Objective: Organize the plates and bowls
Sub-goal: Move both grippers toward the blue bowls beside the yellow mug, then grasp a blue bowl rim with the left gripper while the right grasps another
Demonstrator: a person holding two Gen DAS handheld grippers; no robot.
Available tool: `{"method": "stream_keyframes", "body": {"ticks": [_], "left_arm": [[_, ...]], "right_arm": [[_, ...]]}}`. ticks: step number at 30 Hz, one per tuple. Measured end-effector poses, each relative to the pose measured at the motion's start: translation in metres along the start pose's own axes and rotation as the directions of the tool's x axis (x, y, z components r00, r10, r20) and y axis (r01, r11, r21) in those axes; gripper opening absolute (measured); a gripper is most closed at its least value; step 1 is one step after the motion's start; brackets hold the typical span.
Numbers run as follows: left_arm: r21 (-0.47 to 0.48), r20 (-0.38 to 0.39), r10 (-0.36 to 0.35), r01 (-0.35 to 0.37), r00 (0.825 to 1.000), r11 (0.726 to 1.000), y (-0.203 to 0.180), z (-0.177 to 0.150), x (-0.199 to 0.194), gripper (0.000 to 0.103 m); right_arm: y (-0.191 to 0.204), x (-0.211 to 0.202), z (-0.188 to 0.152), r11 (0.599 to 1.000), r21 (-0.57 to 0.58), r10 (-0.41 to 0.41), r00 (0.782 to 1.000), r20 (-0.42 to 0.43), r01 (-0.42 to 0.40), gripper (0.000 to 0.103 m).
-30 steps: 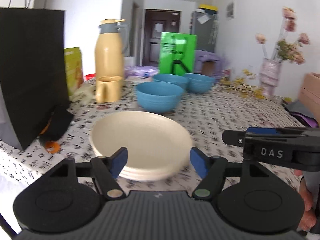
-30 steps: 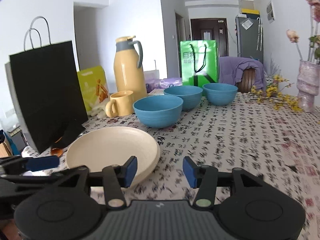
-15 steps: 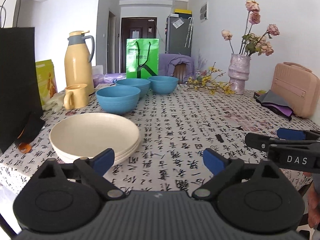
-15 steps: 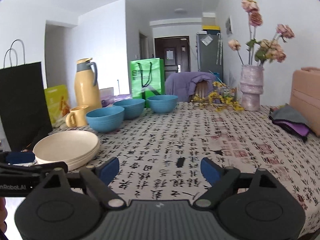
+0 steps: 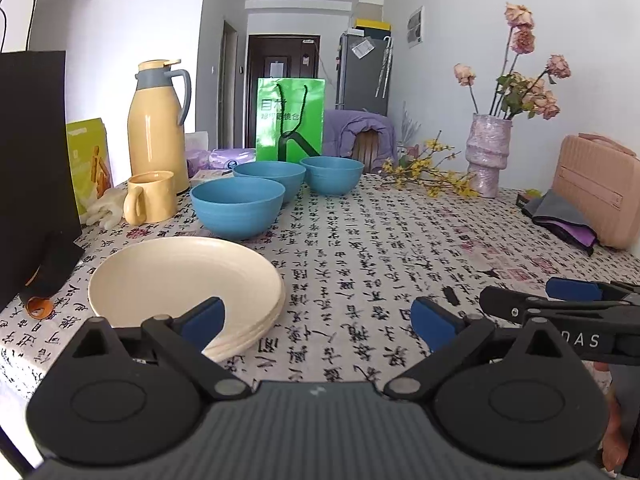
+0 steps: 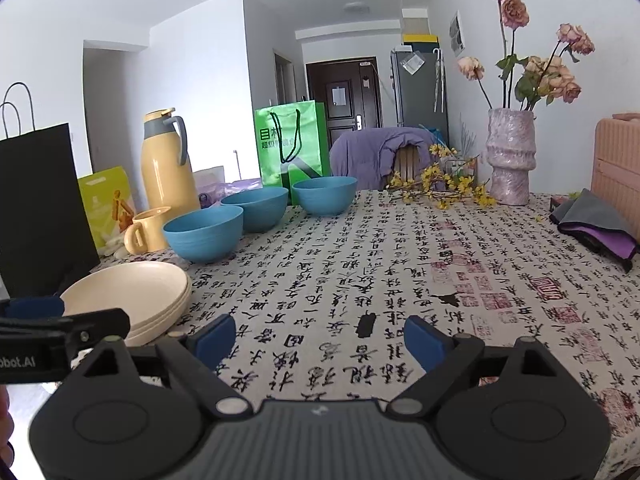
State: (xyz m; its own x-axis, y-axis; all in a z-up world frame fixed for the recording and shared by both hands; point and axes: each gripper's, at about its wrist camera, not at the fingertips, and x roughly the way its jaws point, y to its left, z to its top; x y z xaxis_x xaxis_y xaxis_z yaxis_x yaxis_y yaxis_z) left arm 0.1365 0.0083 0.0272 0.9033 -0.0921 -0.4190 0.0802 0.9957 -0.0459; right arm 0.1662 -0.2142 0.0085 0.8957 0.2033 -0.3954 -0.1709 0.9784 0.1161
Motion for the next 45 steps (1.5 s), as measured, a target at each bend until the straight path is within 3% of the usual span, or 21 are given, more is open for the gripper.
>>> {"method": "stream_keyframes", "body": {"ticks": [9, 15, 20, 22, 28, 31, 33, 36, 38, 41, 45], "left_arm": [[-0.044, -0.048, 0.073, -0.076, 0.996, 0.996, 0.038, 0.030, 0.052, 0.101], [-0.146, -0.083, 0.104, -0.115, 0.991, 0.983, 0.088, 0.077, 0.101, 0.097], [-0.175, -0.097, 0.144, -0.159, 0.985, 0.972, 0.129, 0.119, 0.157, 0.082], [-0.196, -0.119, 0.126, -0.148, 0.985, 0.969, 0.143, 0.130, 0.179, 0.080], [-0.206, -0.201, 0.101, -0.143, 0.974, 0.968, 0.173, 0.144, 0.243, 0.061], [-0.204, -0.232, 0.082, -0.131, 0.969, 0.970, 0.180, 0.144, 0.266, 0.046], [-0.212, -0.252, 0.064, -0.120, 0.966, 0.970, 0.184, 0.143, 0.276, 0.029], [-0.222, -0.276, 0.053, -0.117, 0.960, 0.968, 0.188, 0.139, 0.286, 0.020], [-0.215, -0.276, 0.049, -0.111, 0.960, 0.970, 0.190, 0.137, 0.288, 0.013], [-0.220, -0.268, 0.021, -0.082, 0.963, 0.972, 0.192, 0.136, 0.285, 0.012], [-0.191, -0.269, 0.043, -0.097, 0.962, 0.977, 0.183, 0.138, 0.281, 0.010]], "right_arm": [[0.014, 0.053, 0.028, 0.999, -0.012, 0.032, 0.999, -0.036, -0.033, 0.091], [0.028, 0.125, 0.062, 0.993, 0.002, 0.117, 0.987, -0.111, -0.117, 0.087], [0.052, 0.194, 0.098, 0.982, -0.009, 0.186, 0.971, -0.147, -0.190, 0.085], [0.061, 0.226, 0.110, 0.979, 0.000, 0.202, 0.964, -0.173, -0.205, 0.084], [0.076, 0.298, 0.130, 0.968, 0.082, 0.249, 0.941, -0.231, -0.236, 0.075], [0.081, 0.324, 0.135, 0.959, 0.130, 0.275, 0.933, -0.234, -0.250, 0.067], [0.084, 0.336, 0.136, 0.955, 0.149, 0.287, 0.926, -0.246, -0.257, 0.055], [0.088, 0.353, 0.132, 0.952, 0.170, 0.295, 0.914, -0.279, -0.256, 0.040], [0.089, 0.359, 0.127, 0.953, 0.177, 0.291, 0.908, -0.301, -0.247, 0.035], [0.089, 0.364, 0.122, 0.942, 0.207, 0.319, 0.894, -0.314, -0.263, 0.022], [0.094, 0.359, 0.121, 0.956, 0.180, 0.281, 0.903, -0.325, -0.232, 0.016]]}}
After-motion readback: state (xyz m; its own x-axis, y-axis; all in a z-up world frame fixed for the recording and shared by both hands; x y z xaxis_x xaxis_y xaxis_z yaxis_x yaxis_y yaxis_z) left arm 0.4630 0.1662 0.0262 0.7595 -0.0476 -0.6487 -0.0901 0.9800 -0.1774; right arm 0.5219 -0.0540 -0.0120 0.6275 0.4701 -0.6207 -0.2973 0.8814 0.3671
